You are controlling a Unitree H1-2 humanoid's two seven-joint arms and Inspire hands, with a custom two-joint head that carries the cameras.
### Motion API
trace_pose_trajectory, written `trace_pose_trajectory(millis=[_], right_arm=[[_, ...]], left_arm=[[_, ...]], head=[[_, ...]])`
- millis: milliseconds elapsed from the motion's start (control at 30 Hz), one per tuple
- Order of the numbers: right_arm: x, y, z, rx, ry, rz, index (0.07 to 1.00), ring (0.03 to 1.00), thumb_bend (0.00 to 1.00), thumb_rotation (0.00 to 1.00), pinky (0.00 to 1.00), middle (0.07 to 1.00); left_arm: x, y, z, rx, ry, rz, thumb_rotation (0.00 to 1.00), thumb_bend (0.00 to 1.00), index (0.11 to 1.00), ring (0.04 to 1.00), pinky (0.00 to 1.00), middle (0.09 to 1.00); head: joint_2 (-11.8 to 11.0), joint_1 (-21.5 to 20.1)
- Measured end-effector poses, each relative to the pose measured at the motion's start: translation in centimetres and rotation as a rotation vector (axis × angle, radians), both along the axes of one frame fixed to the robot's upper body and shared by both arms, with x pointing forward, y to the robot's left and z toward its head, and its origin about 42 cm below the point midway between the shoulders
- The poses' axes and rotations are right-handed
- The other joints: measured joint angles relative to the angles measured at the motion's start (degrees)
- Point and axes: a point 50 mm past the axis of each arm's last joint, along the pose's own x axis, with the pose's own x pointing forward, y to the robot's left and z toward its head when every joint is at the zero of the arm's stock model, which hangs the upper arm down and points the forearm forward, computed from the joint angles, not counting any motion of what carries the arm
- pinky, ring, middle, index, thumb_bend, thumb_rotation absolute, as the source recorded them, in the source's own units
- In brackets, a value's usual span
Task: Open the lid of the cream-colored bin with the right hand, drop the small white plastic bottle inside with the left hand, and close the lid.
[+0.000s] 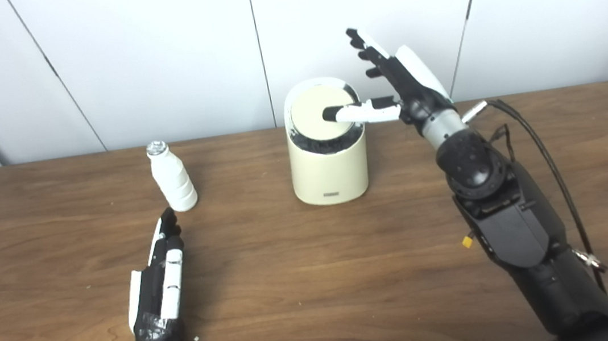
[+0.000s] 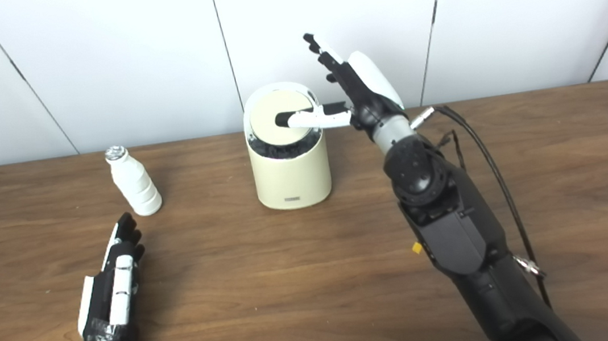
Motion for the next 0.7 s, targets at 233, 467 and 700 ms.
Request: trace_pose_trajectory(millis=[233, 467, 700], right_arm=[[0.9, 1.2, -0.1, -0.065, 0.008, -0.007, 0.957, 0.92, 0.85, 0.39, 0.83, 0.935], [1.3, 2.1, -0.6, -0.106, 0.016, -0.007, 0.957, 0.942, 0.83, 0.33, 0.9, 0.953], [1.5, 2.0, -1.1, -0.135, 0.026, -0.017, 0.965, 0.948, 0.83, 0.33, 0.91, 0.956]], left_arm=[[0.0, -0.1, 0.0, -0.001, 0.001, 0.001, 0.88, 0.4, 1.0, 1.0, 1.0, 1.0], [0.1, -0.3, -0.1, -0.008, 0.0, 0.002, 0.87, 0.37, 1.0, 1.0, 1.0, 1.0], [0.1, -0.4, -0.1, -0.011, -0.001, 0.006, 0.85, 0.38, 1.0, 1.0, 1.0, 1.0]], head=[[0.09, -0.17], [0.26, 0.09], [0.44, 0.09]])
